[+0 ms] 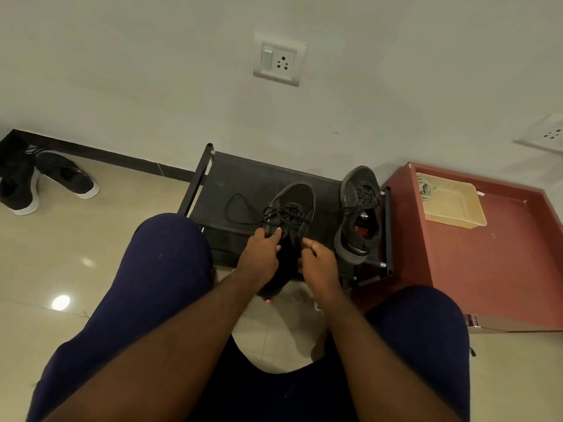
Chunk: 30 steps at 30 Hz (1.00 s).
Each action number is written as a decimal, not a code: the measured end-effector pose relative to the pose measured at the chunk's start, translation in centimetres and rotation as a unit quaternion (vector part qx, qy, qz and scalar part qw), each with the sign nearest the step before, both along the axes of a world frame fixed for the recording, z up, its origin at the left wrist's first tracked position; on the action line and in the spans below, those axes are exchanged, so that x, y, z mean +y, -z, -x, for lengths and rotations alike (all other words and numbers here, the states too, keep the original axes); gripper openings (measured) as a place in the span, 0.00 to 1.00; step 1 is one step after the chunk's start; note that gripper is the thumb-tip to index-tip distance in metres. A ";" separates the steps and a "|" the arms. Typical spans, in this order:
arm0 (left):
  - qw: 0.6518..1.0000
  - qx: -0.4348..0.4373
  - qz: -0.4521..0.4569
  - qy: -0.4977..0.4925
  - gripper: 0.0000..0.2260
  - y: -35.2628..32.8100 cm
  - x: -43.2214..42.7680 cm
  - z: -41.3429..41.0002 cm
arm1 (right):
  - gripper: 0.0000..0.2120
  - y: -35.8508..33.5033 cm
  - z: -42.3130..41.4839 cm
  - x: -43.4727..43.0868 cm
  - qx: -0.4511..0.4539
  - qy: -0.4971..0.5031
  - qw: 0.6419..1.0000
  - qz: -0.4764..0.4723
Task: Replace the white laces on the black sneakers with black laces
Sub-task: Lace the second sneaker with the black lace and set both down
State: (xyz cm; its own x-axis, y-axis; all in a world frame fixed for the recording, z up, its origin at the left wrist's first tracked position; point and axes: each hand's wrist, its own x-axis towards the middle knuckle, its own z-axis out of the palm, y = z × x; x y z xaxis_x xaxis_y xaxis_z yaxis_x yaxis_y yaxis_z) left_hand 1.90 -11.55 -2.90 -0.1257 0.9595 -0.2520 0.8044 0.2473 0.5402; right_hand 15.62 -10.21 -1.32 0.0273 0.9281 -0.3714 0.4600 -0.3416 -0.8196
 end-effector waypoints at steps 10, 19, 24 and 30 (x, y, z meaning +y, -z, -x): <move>0.997 0.022 -0.026 -0.069 0.14 -2.1 -0.3 0.2 | 0.14 -5.8 1.0 4.5 0.195 0.064 0.978 -0.035; 0.992 -0.031 -0.012 -0.121 0.11 -2.4 -0.8 0.3 | 0.14 -3.8 3.9 5.6 0.084 -0.025 0.994 -0.061; 0.985 -0.086 -0.014 -0.147 0.09 -2.1 -0.9 0.6 | 0.14 -2.7 4.4 5.4 -0.069 -0.122 0.983 -0.120; 0.985 -0.097 -0.029 -0.141 0.06 -1.3 -1.5 1.3 | 0.12 -2.0 3.9 4.7 -0.113 -0.160 0.970 -0.142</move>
